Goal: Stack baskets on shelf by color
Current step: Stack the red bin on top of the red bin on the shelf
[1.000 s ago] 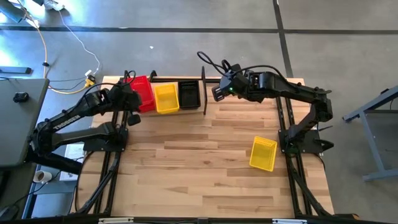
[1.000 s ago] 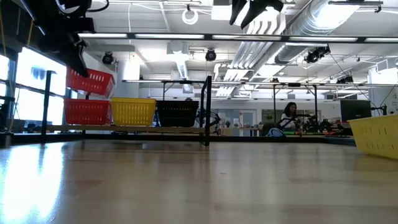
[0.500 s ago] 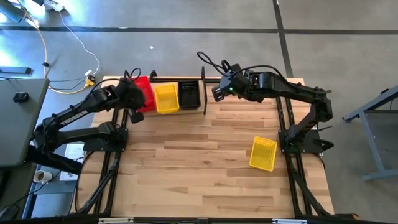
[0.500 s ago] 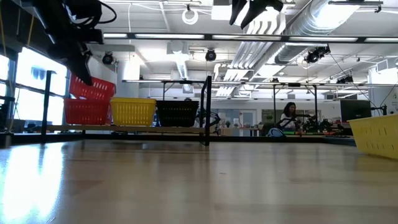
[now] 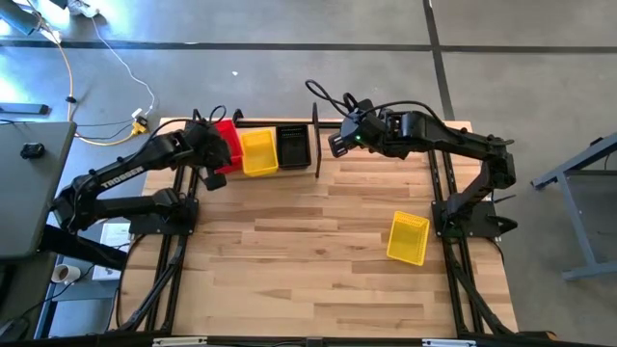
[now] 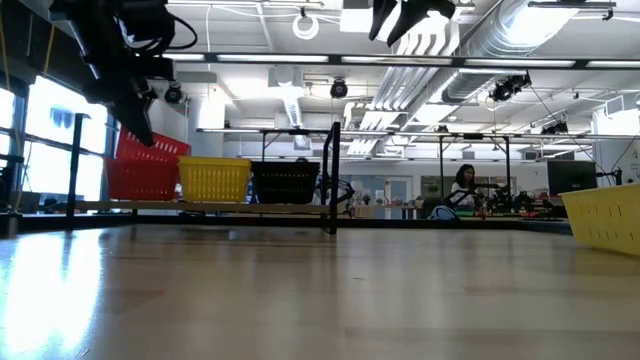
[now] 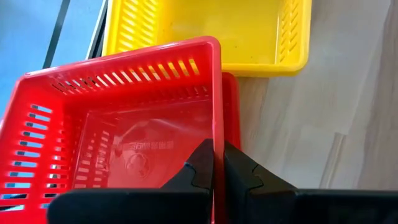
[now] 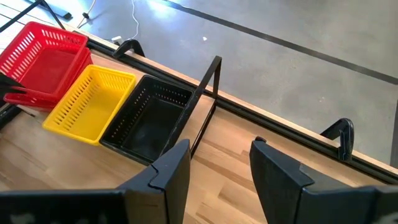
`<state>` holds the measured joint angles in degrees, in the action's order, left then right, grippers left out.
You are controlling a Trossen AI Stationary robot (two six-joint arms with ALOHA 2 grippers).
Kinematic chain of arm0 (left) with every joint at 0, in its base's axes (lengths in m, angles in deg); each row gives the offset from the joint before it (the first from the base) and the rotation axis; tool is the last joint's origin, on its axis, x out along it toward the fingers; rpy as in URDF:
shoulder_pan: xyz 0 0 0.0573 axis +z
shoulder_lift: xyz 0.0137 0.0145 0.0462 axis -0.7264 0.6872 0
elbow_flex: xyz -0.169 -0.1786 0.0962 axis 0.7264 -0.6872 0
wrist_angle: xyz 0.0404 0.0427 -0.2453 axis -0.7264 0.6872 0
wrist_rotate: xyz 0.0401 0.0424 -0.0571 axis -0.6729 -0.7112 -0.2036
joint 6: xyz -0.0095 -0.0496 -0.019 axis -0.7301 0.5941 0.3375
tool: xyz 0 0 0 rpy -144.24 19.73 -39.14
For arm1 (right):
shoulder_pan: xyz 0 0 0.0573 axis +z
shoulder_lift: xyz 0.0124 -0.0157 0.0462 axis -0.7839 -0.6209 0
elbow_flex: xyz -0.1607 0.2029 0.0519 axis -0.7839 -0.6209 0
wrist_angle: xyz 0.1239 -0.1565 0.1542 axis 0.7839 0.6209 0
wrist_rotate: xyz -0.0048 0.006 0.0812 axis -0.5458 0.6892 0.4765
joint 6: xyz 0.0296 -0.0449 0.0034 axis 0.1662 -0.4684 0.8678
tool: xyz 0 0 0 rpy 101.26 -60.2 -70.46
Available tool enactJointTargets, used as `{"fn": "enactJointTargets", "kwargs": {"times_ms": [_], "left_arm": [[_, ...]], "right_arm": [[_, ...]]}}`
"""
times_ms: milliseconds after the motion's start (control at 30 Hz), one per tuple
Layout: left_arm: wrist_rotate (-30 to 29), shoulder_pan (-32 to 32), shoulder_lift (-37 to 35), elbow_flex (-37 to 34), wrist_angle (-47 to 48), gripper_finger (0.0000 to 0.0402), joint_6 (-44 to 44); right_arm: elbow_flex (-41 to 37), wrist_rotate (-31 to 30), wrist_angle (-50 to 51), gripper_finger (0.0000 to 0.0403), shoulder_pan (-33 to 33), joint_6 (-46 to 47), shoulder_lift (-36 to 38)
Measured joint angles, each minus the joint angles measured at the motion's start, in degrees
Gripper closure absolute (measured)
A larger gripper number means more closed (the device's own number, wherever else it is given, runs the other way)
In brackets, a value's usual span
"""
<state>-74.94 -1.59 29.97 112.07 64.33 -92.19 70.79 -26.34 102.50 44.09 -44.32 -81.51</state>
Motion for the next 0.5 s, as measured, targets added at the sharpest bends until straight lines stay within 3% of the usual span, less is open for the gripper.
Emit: {"fn": "enactJointTargets", "kwargs": {"times_ms": [500], "left_arm": [[0.26,0.0,0.51,0.0,-0.29,0.0401,1.58]], "right_arm": [[-0.02,0.0,-0.42,0.0253,0.0,0.02,0.0]]}}
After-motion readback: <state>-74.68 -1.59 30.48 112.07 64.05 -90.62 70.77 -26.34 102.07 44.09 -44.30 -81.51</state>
